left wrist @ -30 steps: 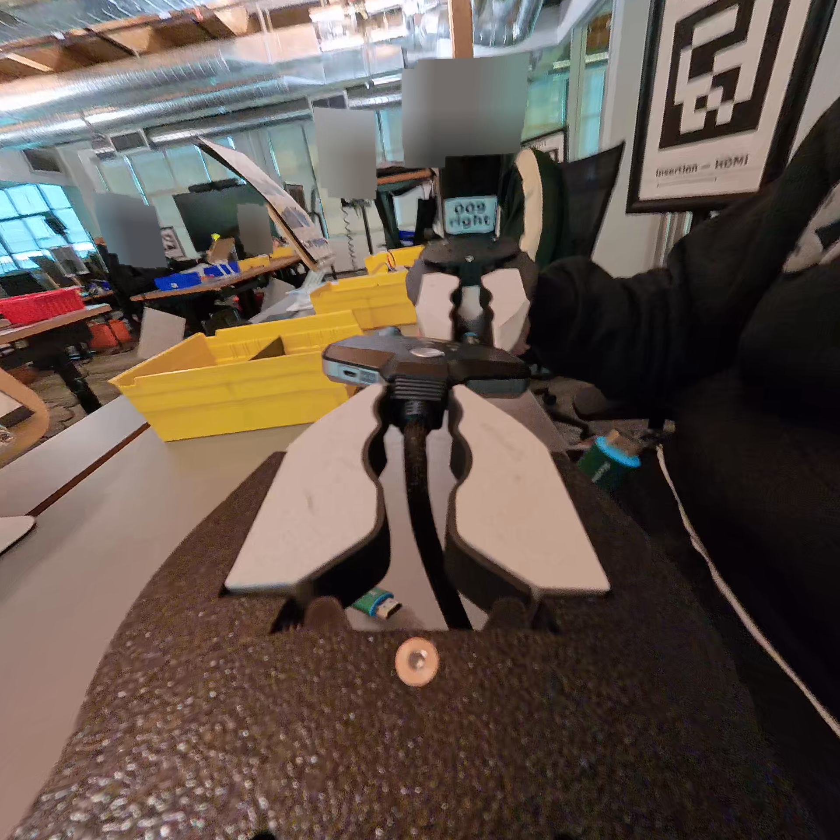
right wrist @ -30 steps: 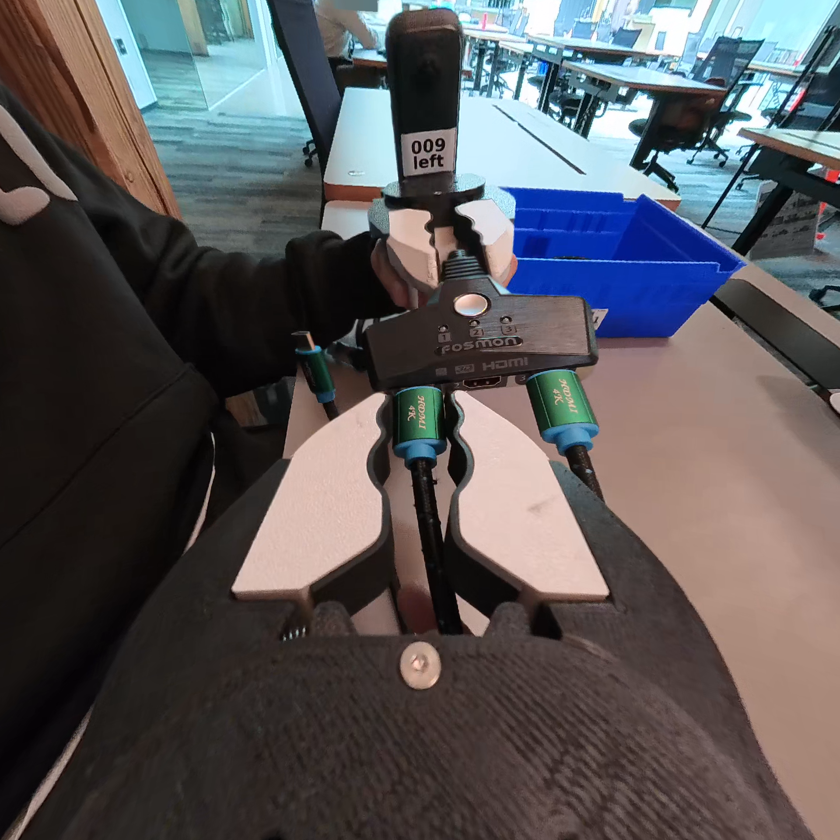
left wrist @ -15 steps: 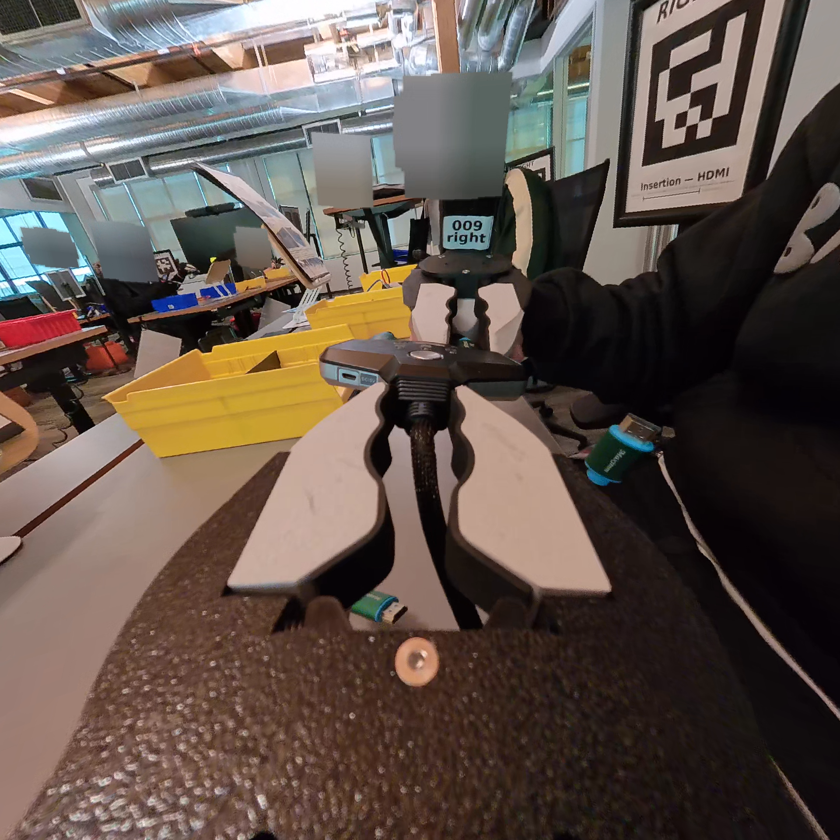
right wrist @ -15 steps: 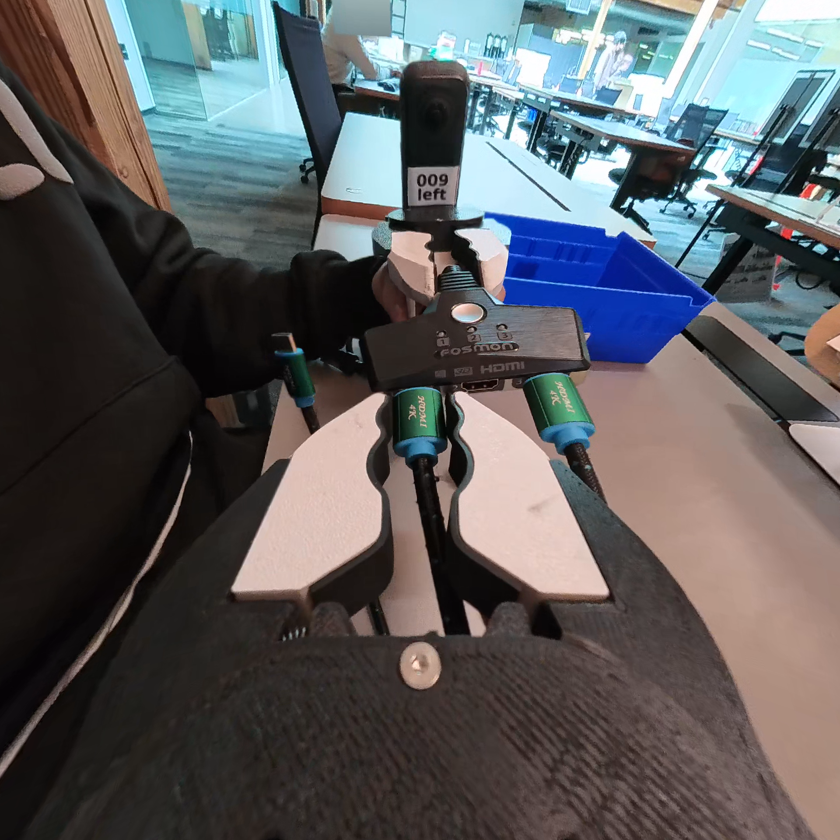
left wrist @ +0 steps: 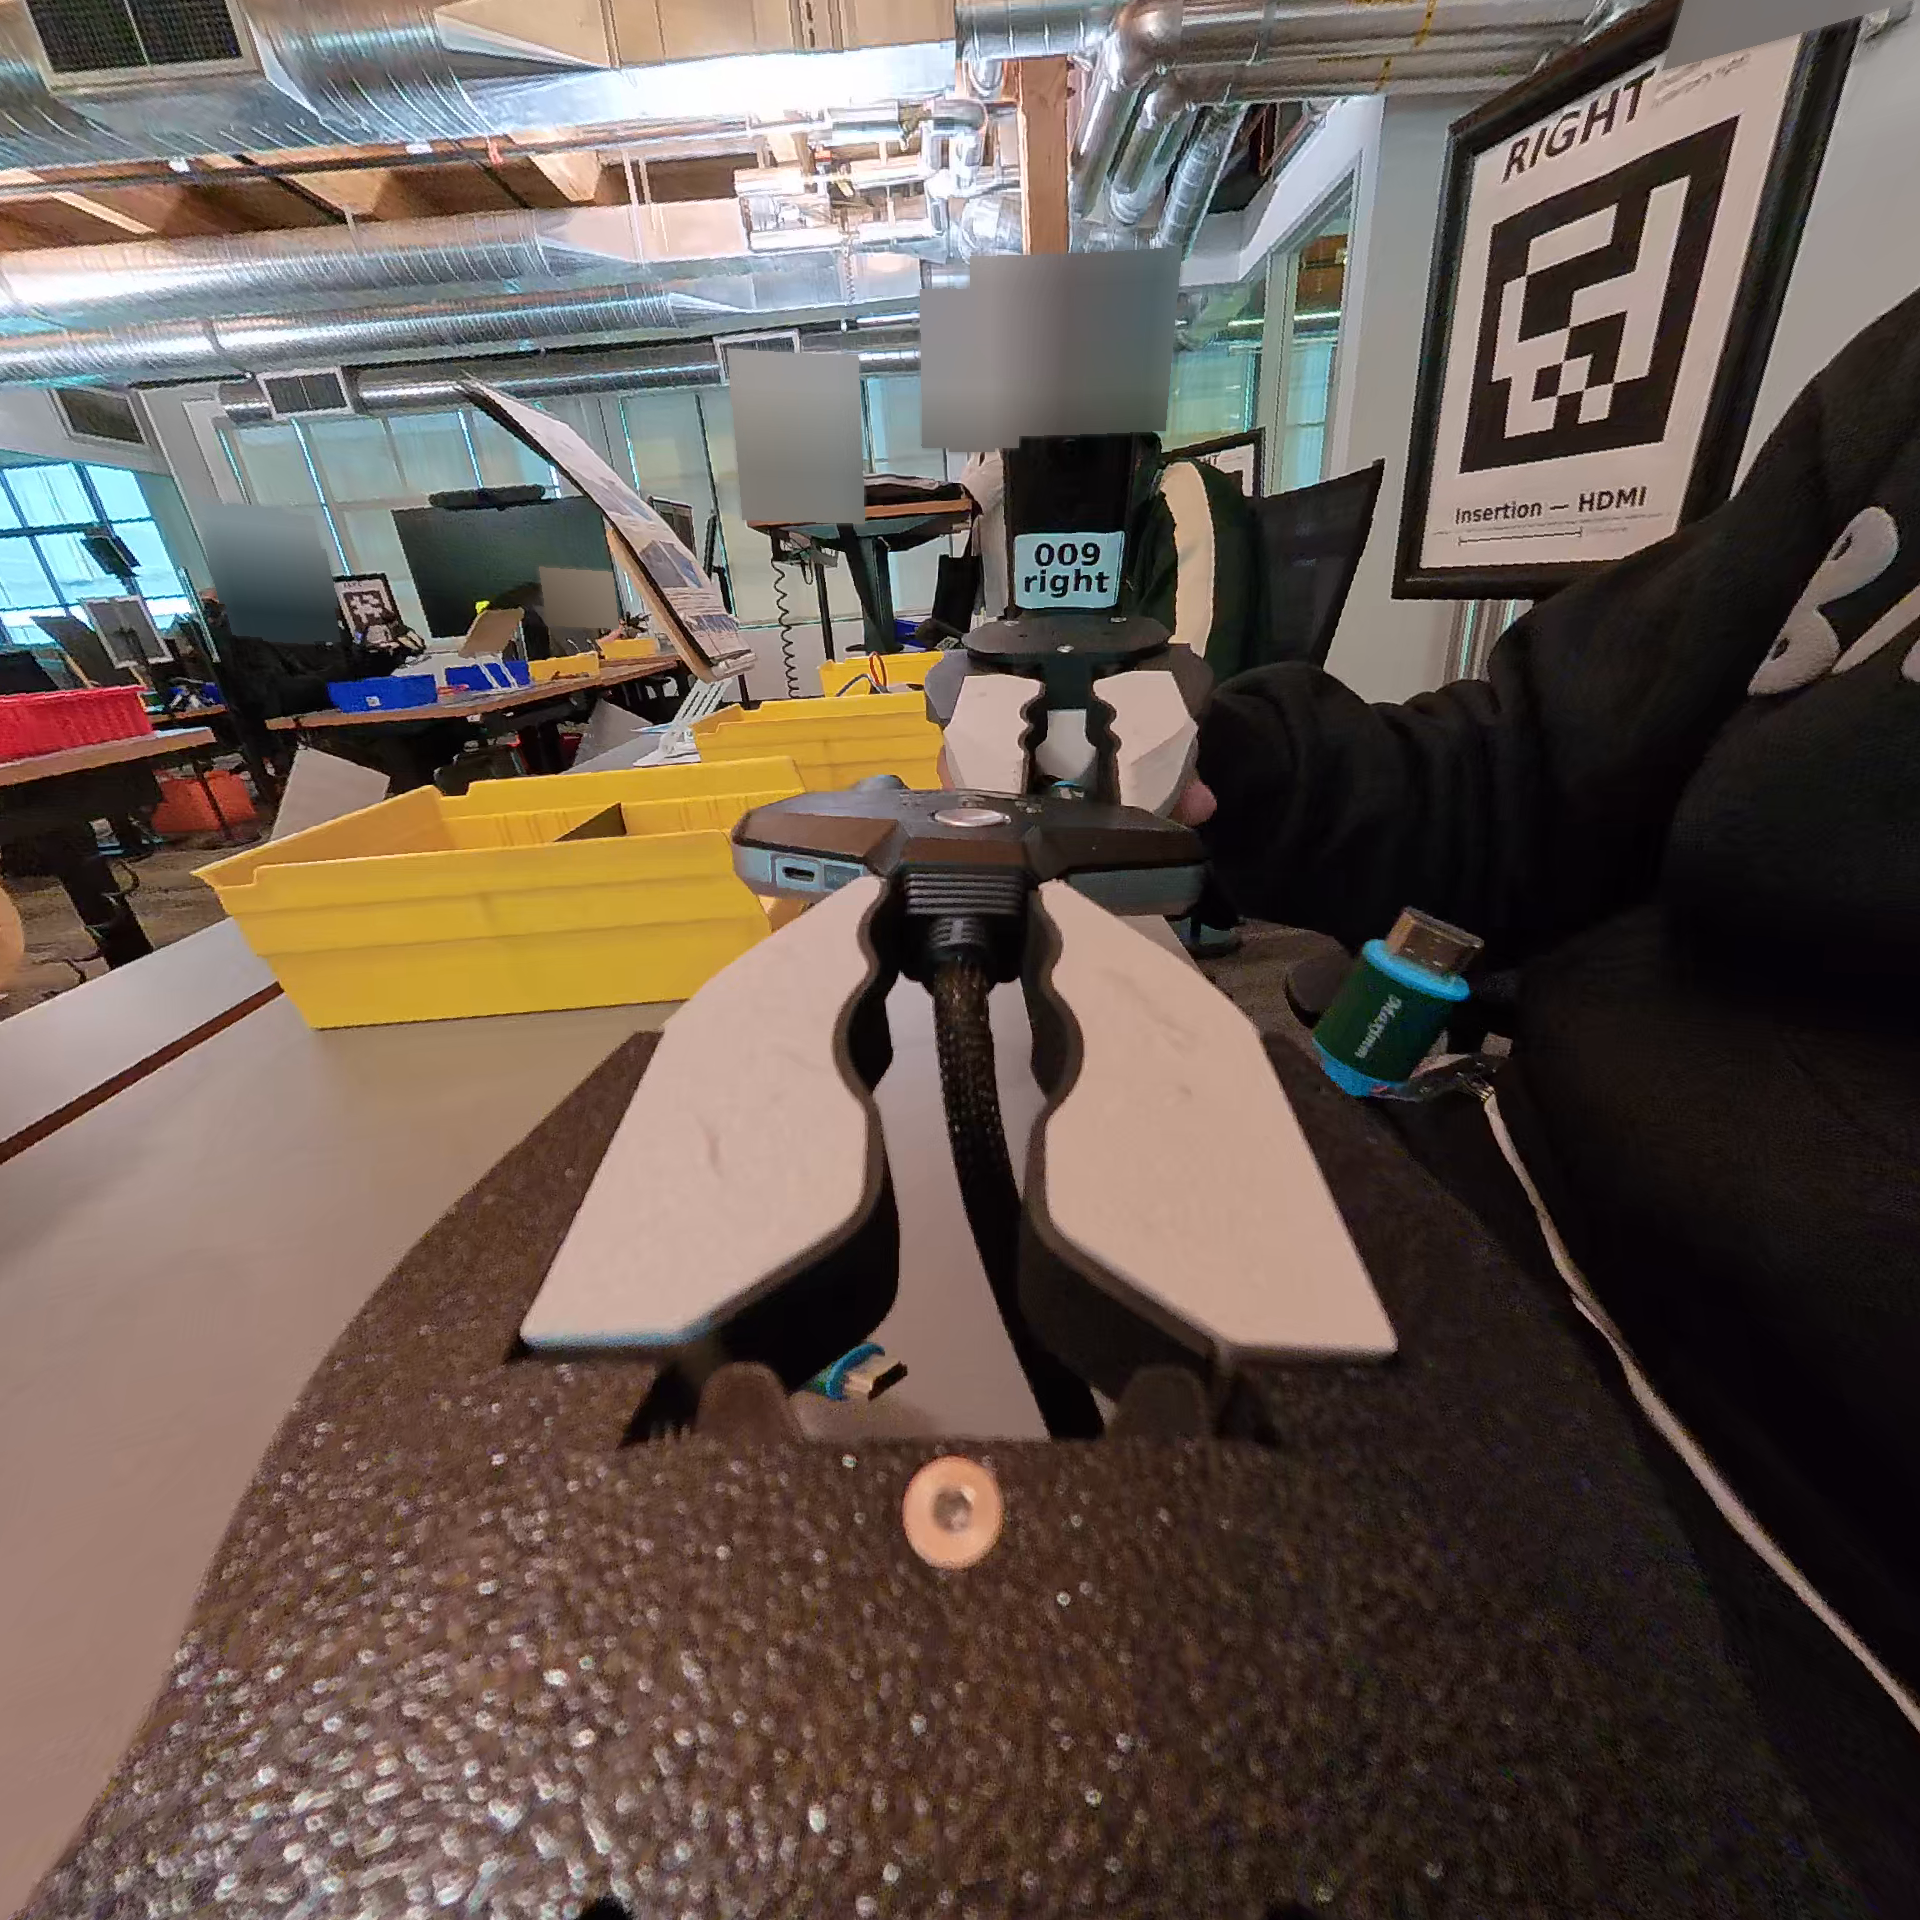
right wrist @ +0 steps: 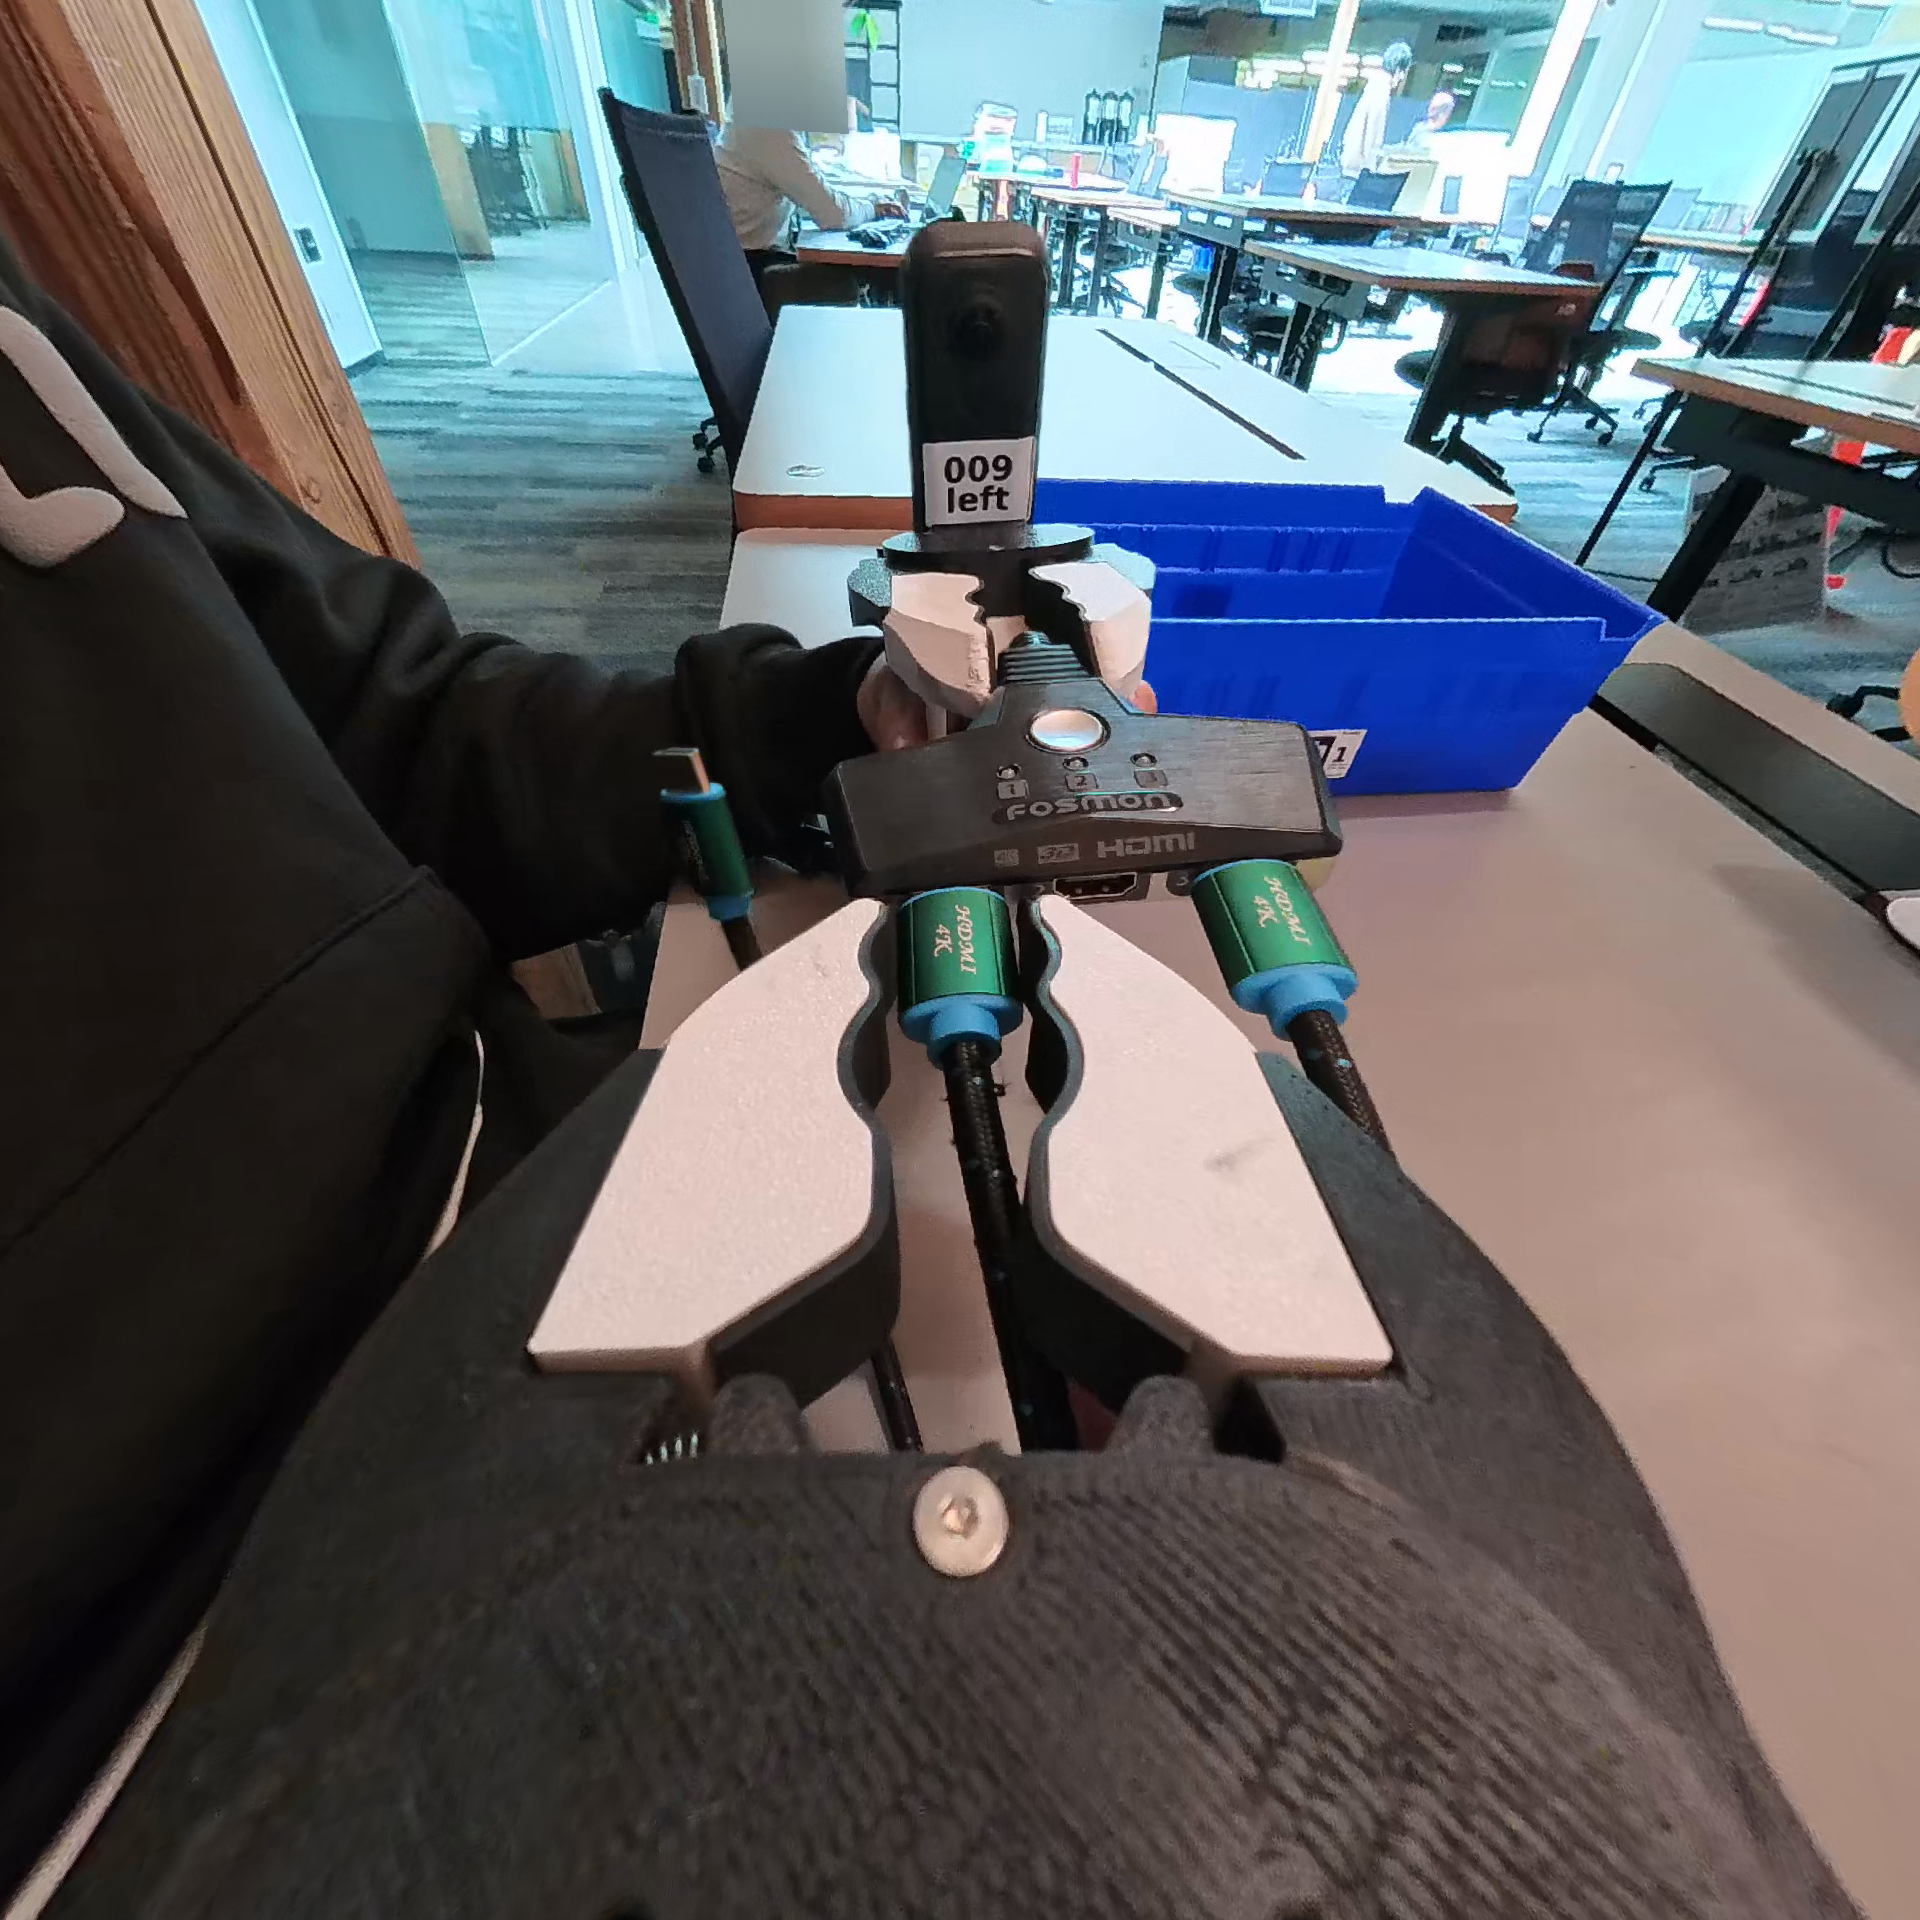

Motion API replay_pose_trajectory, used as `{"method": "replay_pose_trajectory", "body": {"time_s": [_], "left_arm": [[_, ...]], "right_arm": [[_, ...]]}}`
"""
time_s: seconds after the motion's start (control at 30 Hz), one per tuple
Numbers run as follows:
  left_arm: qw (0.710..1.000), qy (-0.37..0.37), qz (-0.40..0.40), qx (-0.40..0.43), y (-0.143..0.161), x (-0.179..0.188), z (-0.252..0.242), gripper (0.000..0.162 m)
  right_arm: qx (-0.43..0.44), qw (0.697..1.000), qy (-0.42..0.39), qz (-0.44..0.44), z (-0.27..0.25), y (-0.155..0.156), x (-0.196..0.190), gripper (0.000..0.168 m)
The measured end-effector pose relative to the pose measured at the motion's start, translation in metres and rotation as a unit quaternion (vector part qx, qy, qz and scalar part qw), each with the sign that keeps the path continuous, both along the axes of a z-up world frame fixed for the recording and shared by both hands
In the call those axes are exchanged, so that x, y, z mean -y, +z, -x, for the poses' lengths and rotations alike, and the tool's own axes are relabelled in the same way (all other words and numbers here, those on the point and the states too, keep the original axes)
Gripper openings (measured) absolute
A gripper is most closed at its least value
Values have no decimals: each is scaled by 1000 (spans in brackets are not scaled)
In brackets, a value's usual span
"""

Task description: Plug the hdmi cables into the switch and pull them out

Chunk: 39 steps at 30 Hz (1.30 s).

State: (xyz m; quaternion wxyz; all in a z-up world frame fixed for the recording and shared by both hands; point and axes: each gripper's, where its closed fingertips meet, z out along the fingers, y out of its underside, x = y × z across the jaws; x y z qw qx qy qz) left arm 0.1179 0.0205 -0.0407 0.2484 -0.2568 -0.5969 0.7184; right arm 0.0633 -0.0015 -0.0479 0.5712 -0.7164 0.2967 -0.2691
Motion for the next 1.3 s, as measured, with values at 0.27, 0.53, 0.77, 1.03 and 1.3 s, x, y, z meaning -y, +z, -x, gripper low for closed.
{"method": "replay_pose_trajectory", "body": {"time_s": [0.27, 0.53, 0.77, 1.03, 1.3], "left_arm": [[1000, -3, -9, 7, 0, -2, -2, 22], [999, 0, -19, 31, -5, -2, -3, 22], [1000, 5, -2, 30, -3, -3, -6, 22], [1000, -6, -4, 22, -6, -6, -7, 22], [1000, -1, 11, 28, -3, -6, -4, 22]], "right_arm": [[12, 1000, 0, 17, -1, 0, -2, 22], [14, 999, -4, 40, -3, -5, -1, 22], [23, 999, -7, 37, -5, -2, -1, 22], [30, 997, -4, 64, -5, -3, -6, 22], [7, 998, 6, 70, -2, -7, -2, 22]]}}
